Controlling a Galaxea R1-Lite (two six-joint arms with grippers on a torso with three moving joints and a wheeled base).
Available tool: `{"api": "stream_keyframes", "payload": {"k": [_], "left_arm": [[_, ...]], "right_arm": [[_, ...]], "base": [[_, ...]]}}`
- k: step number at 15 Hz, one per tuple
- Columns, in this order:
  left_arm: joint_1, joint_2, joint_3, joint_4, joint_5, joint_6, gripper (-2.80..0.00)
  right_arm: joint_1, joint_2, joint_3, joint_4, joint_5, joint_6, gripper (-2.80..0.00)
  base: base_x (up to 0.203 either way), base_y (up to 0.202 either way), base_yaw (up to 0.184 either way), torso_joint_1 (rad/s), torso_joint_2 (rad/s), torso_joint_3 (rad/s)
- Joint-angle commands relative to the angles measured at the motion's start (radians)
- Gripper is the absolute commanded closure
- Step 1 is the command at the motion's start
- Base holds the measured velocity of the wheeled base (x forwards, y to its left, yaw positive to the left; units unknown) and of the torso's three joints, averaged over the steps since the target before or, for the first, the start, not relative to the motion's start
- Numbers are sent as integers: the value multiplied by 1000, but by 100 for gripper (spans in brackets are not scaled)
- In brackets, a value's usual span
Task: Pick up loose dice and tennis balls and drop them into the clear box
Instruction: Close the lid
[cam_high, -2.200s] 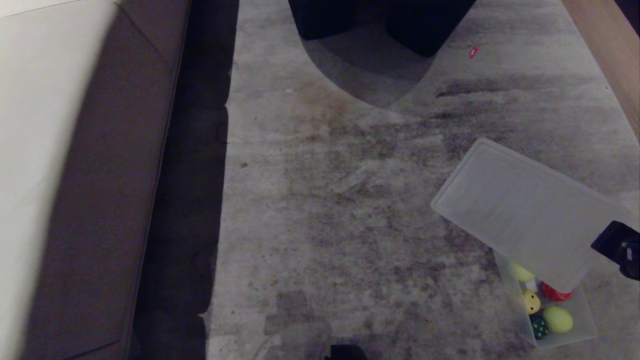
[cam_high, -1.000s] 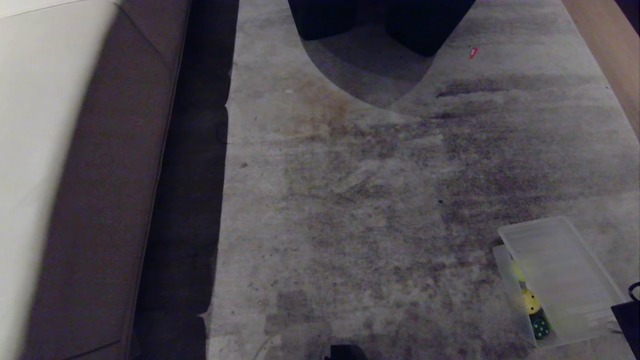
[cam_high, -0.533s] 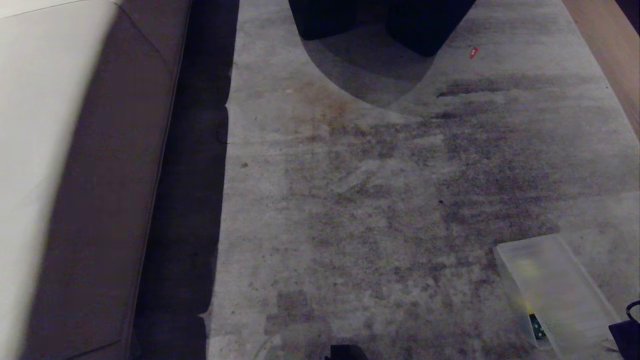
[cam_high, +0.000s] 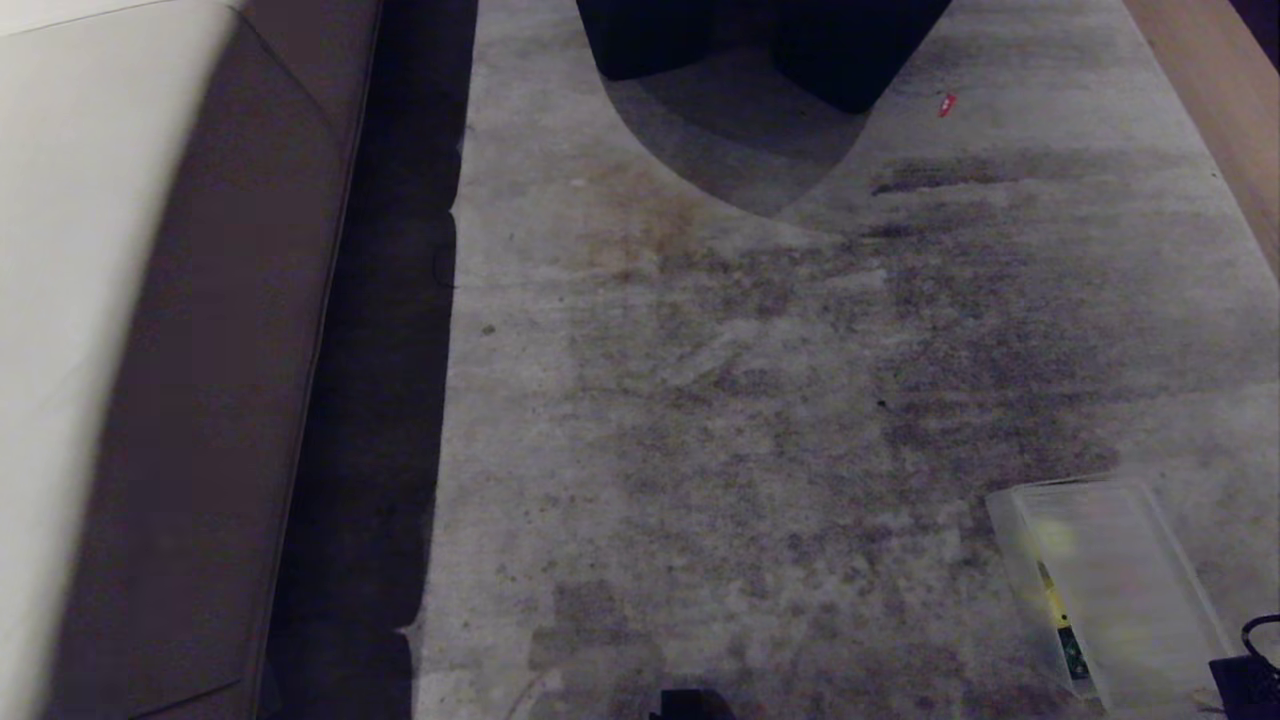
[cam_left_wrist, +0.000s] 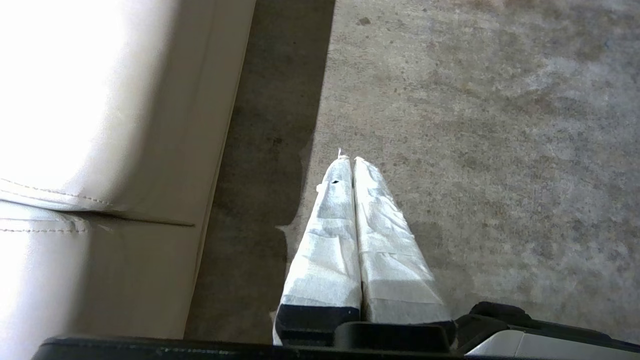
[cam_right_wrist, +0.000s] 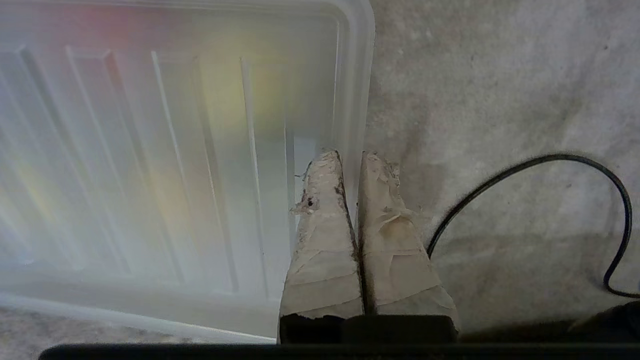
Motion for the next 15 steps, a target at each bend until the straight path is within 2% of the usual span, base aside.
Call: {"api": "stream_keyframes", "payload": {"k": [1,5,6,12,15], "left_arm": [[0,1,2,-1,1,-1,0],[0,0,2,-1,-1,-1,0],[0,1,2,-1,1,-1,0],[0,1,2,-1,1,-1,0],[0,1,2,-1,1,-1,0]], "right_arm": [[7,53,-6,-39,7,4,0],[31,86,-19,-64,8,4,0],[36,88,-19,-82,8,5,-280],[58,101,-27,-121,8,-4,-280],[59,31,1,-125,10,-19,-280]], "base": [[0,0,0,0,0,0],[0,0,0,0,0,0],[0,0,0,0,0,0],[0,0,0,0,0,0],[0,0,0,0,0,0]]}}
